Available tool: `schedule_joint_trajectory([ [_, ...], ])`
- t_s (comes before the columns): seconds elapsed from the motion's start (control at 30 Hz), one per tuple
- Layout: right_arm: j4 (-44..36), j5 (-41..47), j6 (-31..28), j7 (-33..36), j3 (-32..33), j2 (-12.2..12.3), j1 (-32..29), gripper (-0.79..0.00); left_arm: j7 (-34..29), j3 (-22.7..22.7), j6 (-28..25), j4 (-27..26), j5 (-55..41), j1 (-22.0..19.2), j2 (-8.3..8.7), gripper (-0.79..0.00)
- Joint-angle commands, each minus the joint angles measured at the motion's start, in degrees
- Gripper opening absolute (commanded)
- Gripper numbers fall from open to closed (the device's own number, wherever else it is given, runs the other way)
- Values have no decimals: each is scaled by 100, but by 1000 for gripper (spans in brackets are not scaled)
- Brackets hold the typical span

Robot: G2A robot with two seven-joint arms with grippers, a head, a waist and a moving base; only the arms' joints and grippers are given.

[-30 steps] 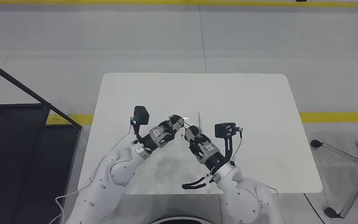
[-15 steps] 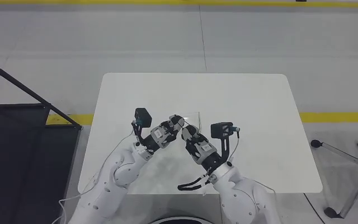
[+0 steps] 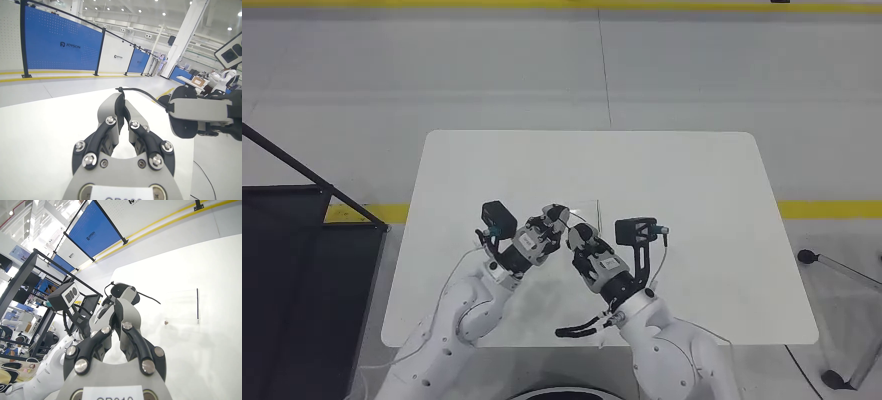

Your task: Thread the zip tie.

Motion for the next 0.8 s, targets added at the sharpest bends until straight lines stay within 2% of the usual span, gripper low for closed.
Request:
schedule_joint_trajectory([
  [0.0,-21,-67,74,-54,-11,-5,-8,-785,111,22,115,-7,146,14,-10,-785],
  [0.27,-193,-339,374,-45,-99,-21,-80,-785,412,85,470,-11,577,61,-46,-785],
  [0.63,-212,-890,942,386,-352,-70,102,-785,601,242,970,22,1085,84,-110,-785],
  [0.77,-189,-1106,1129,477,-474,-97,160,-785,638,274,996,55,1106,59,-133,-785],
])
